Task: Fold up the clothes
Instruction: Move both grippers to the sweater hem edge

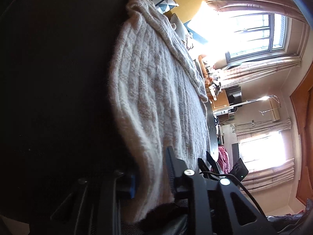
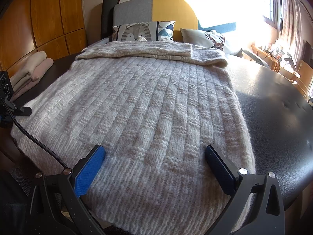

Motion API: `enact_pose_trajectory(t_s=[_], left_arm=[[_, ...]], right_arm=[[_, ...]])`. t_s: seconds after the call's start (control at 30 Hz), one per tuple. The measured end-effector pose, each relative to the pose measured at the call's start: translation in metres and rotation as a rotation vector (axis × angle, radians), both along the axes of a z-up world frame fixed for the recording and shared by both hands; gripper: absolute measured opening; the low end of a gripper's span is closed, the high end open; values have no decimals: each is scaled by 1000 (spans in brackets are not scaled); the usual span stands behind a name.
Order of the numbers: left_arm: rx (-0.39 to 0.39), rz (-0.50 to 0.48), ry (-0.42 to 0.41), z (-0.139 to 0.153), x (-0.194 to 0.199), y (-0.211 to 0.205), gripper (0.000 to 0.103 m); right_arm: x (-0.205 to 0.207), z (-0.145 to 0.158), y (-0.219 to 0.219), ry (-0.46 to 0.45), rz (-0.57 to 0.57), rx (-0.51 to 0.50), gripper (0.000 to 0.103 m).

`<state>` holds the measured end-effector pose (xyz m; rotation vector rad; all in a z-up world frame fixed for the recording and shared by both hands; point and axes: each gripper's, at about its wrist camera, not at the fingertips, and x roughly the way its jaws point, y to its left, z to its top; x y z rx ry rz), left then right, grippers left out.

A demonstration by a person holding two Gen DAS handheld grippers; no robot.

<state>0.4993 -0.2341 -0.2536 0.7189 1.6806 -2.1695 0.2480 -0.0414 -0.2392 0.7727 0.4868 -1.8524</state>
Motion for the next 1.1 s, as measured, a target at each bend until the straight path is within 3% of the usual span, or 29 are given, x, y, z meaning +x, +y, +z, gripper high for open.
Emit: enact_pose_trajectory(t_s=[0.17,0.43,0.63,0.7,0.77,0.87,1.03,1.1], left_arm=[[-54,-6,-33,5,-4,5,10],[-273,-29,-212,27,-15,8,10],[-246,-19,-181,20,-2,3,10],[-243,-20,-177,20,-2,2,10],[-238,-21,-170,20,-3,2,10],[-221,-15,-151,18,-1,1,10],[-196,-7,-128,14,1,0,10],[-200,-10,-132,15,0,1,10]], right_arm=[[-1,0,1,-3,-2,-2,103],[-16,16,8,-41,-18,4,103],[-64,25,54,-116,-204,-18,102],[-75,19,67,-179,-238,-12,95],[-78,13,74,-221,-243,-11,87],[-69,13,69,-213,-209,-6,86],[-53,11,54,-206,-133,11,70],[-50,10,53,-188,-131,25,59]])
